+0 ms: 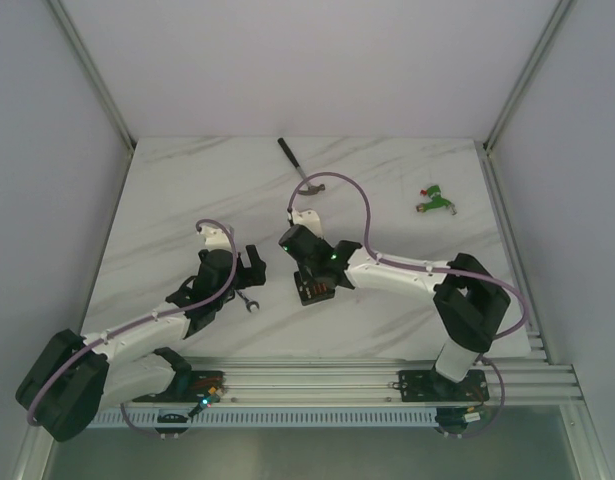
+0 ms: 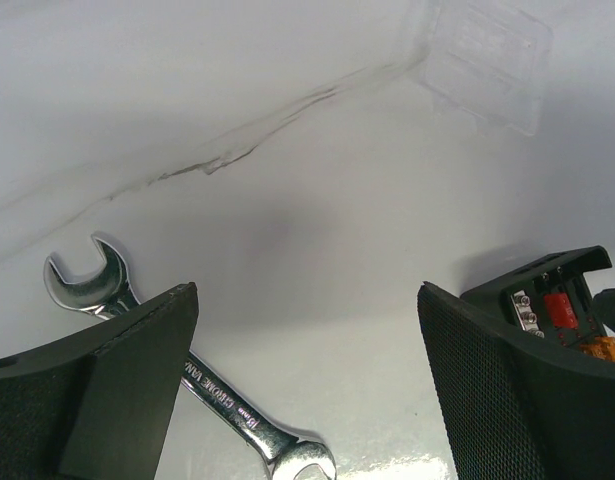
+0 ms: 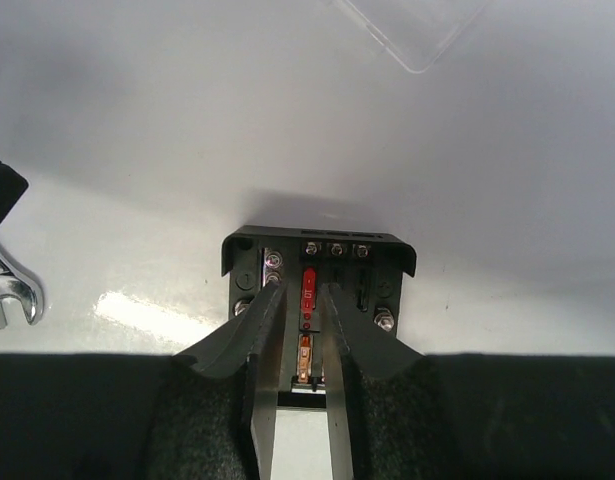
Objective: Snap on the fuse box
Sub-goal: Install the fuse at the fuse box base.
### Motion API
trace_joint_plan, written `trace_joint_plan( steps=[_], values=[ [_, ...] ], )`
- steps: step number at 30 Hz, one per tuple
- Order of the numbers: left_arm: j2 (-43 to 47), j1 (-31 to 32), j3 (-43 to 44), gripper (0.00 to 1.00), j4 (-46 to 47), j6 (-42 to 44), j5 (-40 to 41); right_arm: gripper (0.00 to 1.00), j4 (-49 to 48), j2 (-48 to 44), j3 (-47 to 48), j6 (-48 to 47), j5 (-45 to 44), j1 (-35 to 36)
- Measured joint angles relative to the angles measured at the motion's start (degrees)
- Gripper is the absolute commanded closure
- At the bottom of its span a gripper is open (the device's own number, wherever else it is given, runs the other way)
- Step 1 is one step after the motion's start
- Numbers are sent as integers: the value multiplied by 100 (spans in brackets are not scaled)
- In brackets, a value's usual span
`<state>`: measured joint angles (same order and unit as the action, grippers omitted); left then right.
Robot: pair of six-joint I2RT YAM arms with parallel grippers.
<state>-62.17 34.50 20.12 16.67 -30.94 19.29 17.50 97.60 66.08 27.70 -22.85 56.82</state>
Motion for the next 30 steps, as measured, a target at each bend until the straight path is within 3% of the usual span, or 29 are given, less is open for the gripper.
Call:
trace_joint_plan(
  steps=[15,30],
  values=[
    [0,-7,0,0,0,0,-20,77,221,352,83,-2,256,-133],
    [15,-7,0,0,-2,0,-42,92,286,420,160,-2,402,-144]
  ],
)
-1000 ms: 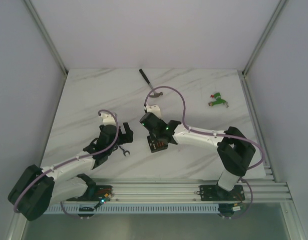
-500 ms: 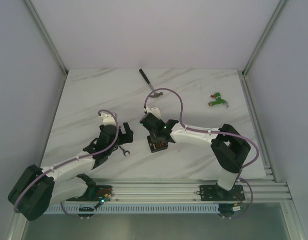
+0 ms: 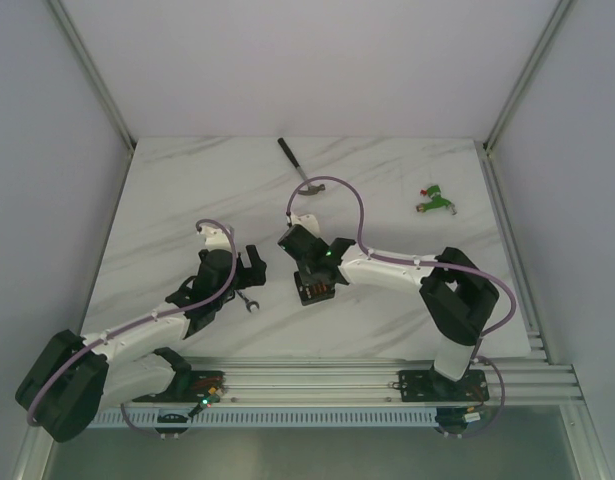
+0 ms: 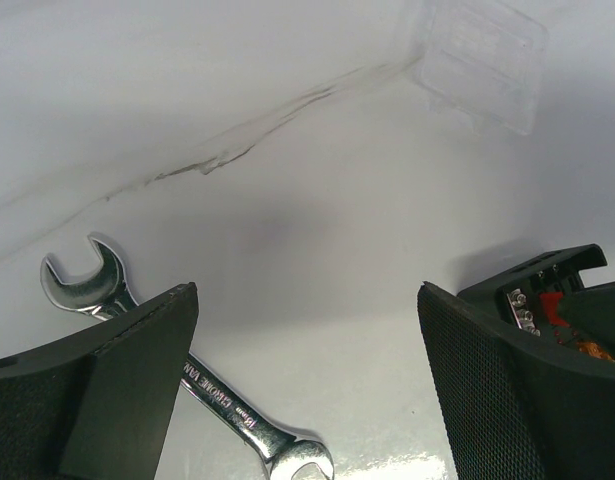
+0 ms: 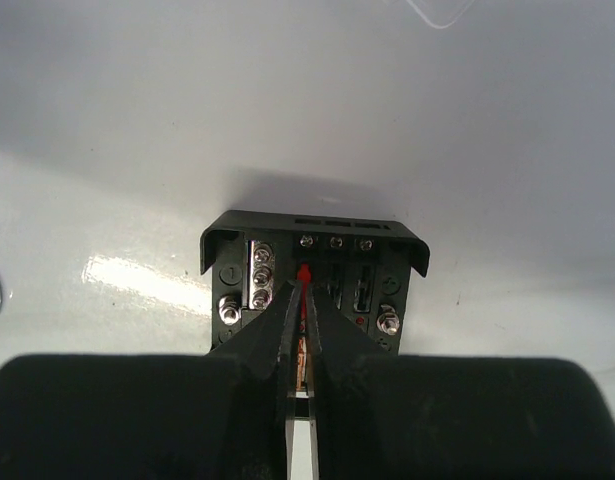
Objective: Snap on the fuse box
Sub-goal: Install the fuse at the fuse box base.
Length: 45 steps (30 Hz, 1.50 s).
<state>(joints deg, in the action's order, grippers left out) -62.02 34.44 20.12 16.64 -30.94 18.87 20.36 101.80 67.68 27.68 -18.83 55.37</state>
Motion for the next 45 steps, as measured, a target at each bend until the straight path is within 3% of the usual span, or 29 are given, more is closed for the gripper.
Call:
trace_joint_plan(
  steps=[8,45],
  values=[
    [4,0,0,0,0,0,0,100,70,7,39,0,70,-15],
    [52,-4,-7,0,-4,0,0,100,345,273,262,-267,286,-118]
  ],
)
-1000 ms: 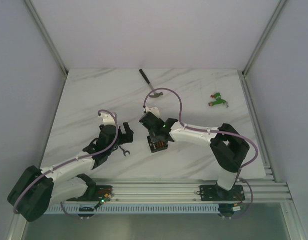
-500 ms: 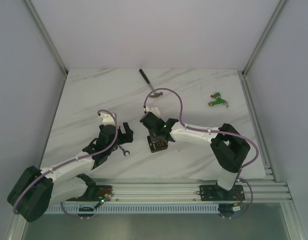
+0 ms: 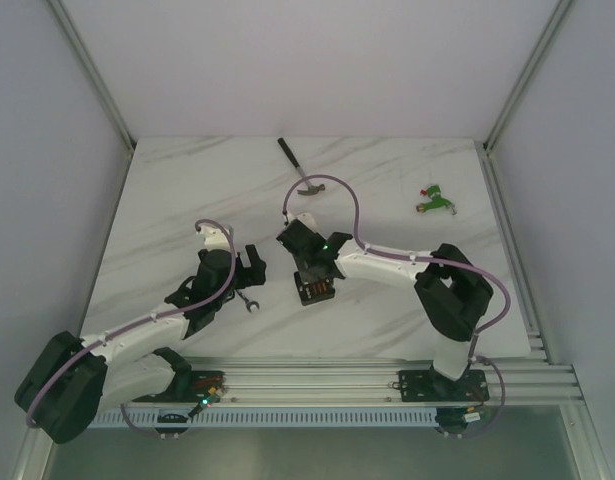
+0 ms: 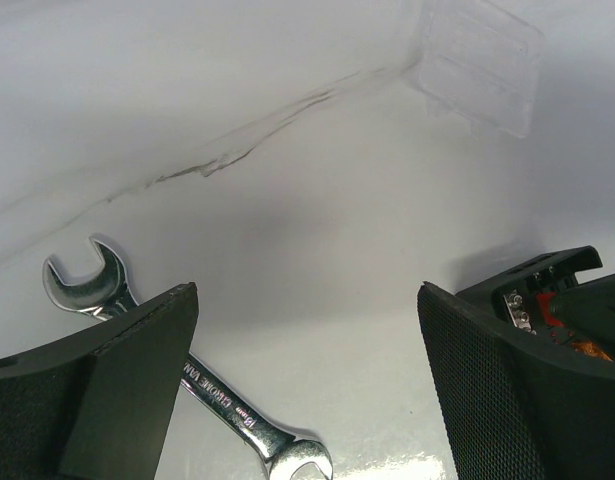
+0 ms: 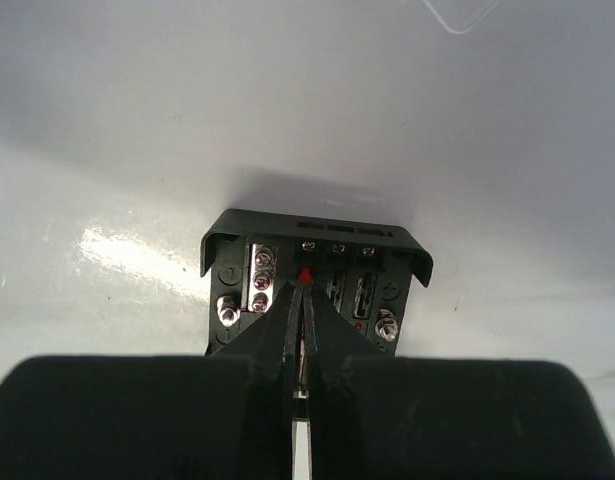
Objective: Snap on the fuse box
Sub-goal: Install the fuse at the fuse box base.
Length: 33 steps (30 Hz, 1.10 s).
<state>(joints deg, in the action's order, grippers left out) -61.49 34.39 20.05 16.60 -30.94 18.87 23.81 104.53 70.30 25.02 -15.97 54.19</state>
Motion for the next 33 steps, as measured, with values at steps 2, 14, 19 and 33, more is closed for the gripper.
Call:
trace_joint_plan(
  steps=[2,14,19,33],
  values=[
    [0,0,0,0,-2,0,0,100,33,24,33,-2,20,-17],
    [-17,-26,0,0,2,0,-63,100,-170,-151,-232,2,197,-46],
    [-17,-26,0,0,2,0,-83,100,-15,-9,-52,-98,229,-33],
    [-59,-26,0,0,2,-2,-140,100,505,352,481,-376,179,-9]
  ],
)
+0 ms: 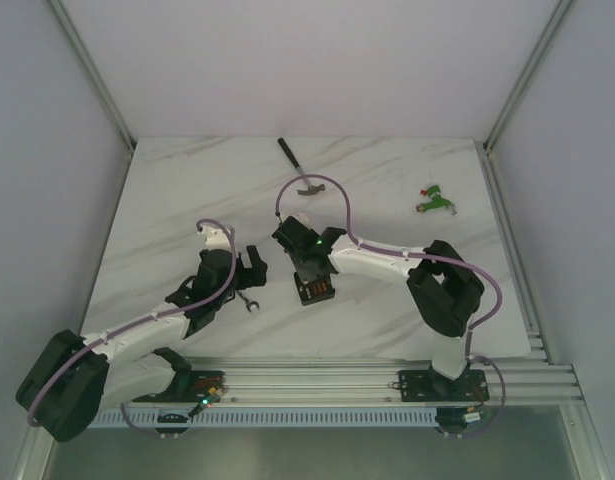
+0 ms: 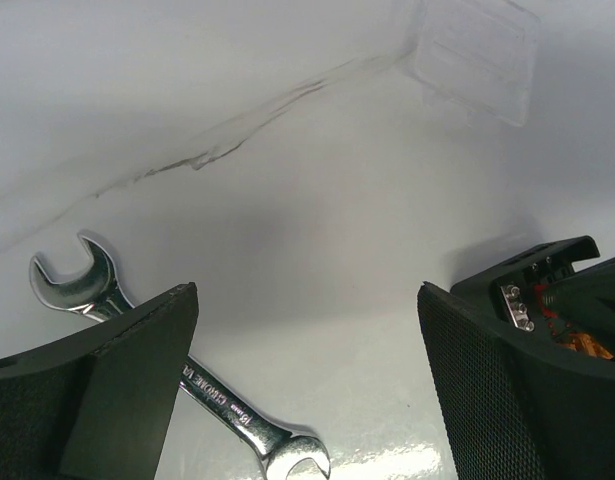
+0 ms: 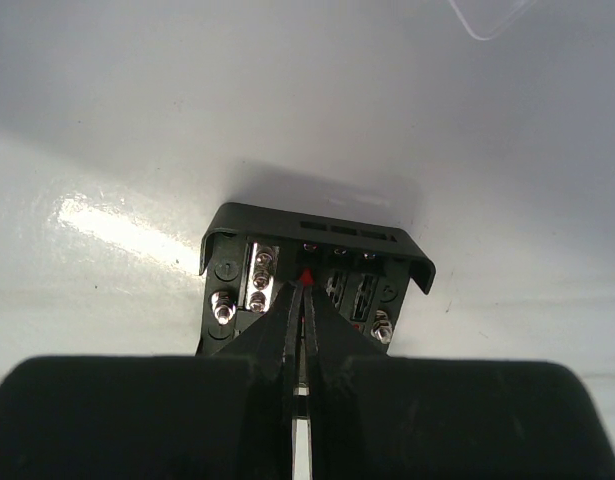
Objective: Snap on the fuse box
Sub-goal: Install the fuse at the fuse box base.
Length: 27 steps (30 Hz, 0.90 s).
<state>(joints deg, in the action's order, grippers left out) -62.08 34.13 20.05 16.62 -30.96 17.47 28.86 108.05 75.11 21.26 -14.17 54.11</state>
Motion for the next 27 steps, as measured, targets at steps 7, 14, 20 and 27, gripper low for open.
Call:
trace_joint_plan(
  steps=[7,14,20,27],
  values=[
    [0,0,-2,4,15,-20,-295,94,7,-98,42,-7,22,0],
    [0,0,-59,14,120,-114,-732,81,122,-232,61,24,225,44],
    [0,0,-92,26,245,-315,-1246,79,129,-647,61,81,350,46],
    [-289,0,-210,39,660,-680,-2037,80,125,-695,-7,125,557,-28]
  ],
)
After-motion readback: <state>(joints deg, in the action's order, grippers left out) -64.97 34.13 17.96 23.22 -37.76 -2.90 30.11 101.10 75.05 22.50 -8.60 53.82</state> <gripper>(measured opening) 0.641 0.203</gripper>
